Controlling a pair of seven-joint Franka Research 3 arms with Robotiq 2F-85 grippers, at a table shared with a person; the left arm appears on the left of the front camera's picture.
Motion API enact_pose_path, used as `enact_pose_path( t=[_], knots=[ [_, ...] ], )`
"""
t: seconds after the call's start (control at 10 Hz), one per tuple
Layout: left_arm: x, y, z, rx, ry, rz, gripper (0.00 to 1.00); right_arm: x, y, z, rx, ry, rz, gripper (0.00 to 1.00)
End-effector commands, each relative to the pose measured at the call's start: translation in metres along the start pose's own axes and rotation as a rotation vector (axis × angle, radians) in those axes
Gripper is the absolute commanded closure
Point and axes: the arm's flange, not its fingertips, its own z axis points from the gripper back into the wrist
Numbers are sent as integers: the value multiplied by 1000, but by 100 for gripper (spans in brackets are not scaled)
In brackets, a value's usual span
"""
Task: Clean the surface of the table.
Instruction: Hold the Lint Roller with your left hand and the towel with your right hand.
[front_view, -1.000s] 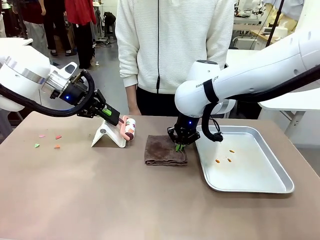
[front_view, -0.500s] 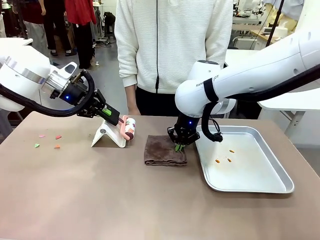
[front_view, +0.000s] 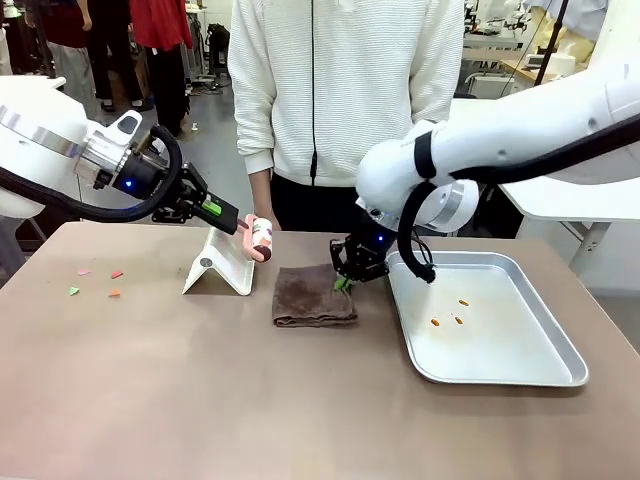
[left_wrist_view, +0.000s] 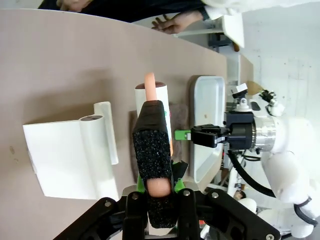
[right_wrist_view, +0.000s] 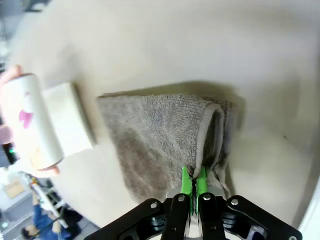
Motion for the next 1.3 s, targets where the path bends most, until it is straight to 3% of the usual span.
enact_pose_path(
  t=[0.0, 0.4, 0.9, 1.0, 1.2],
  knots=[
    [-7, -1, 16, -85, -17, 31, 100, -10, -30, 20, 232, -5, 18, 100],
    [-4, 2, 68, -223, 83, 127, 100, -18, -68, 65, 670, 99, 63, 100],
    [-19, 15, 153, -368, 158, 216, 100, -88, -136, 120, 1167, 202, 194, 100],
    [-22, 26, 171, -364, 187, 242, 100, -108, -154, 134, 1238, 159, 143, 100],
    [-22, 70, 212, -427, 140, 222, 100, -152, -215, 185, 1325, -60, 58, 100]
  ],
)
